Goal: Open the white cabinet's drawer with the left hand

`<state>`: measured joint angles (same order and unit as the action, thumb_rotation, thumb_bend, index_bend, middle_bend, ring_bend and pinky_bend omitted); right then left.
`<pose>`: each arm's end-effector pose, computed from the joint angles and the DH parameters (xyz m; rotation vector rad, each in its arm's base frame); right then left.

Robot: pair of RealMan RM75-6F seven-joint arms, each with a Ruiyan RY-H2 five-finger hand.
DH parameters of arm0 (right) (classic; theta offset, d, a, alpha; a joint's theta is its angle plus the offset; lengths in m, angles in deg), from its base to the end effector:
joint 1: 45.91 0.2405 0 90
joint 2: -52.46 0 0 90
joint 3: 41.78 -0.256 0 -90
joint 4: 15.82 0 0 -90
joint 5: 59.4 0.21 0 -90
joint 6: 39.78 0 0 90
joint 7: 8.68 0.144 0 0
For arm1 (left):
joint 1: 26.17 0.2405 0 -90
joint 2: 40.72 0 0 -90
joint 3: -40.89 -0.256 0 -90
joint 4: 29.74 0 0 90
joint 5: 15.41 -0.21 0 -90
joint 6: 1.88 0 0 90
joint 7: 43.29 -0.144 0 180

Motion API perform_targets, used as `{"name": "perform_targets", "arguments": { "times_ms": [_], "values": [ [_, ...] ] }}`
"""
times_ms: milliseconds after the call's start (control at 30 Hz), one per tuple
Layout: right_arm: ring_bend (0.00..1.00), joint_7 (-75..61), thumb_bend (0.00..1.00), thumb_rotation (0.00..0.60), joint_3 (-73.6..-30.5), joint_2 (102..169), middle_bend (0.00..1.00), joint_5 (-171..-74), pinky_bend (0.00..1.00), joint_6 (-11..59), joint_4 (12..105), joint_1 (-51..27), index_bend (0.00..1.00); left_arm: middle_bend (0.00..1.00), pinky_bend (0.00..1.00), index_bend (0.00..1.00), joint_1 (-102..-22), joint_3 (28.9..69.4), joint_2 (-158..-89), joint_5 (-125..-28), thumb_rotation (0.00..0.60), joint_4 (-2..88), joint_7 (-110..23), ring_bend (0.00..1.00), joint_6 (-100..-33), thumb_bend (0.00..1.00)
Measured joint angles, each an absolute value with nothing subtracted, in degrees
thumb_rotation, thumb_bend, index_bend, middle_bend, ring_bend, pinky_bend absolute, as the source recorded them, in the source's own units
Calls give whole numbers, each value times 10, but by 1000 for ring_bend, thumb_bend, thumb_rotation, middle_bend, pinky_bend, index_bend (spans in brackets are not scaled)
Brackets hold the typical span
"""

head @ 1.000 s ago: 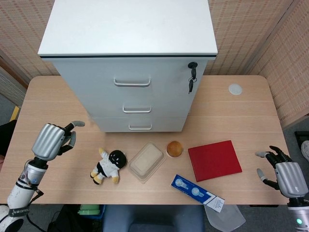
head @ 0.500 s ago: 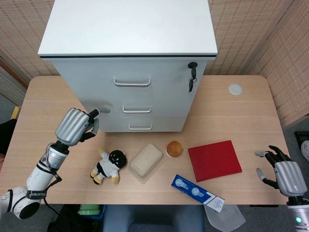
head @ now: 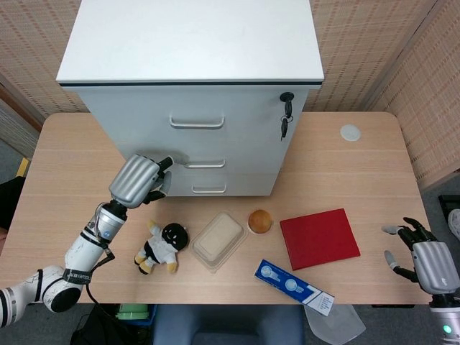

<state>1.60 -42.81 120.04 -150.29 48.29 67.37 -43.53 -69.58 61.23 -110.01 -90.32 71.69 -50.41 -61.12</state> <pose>-0.3322 -0.1617 0.1520 1.3921 -0.9465 0.9885 -0.0701 0.3566 0.1117 -1.8074 -0.7626 -1.3611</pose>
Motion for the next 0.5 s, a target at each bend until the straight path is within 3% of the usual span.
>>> {"name": "perform_targets", "arguments": {
  "times_ms": [500],
  "values": [
    [317, 31, 327, 600, -427, 1203, 376, -1497, 333, 482, 660, -441, 318, 1000, 1000, 291, -728, 608, -1110, -842, 600, 728, -556, 1000, -598, 721]
  ]
}}
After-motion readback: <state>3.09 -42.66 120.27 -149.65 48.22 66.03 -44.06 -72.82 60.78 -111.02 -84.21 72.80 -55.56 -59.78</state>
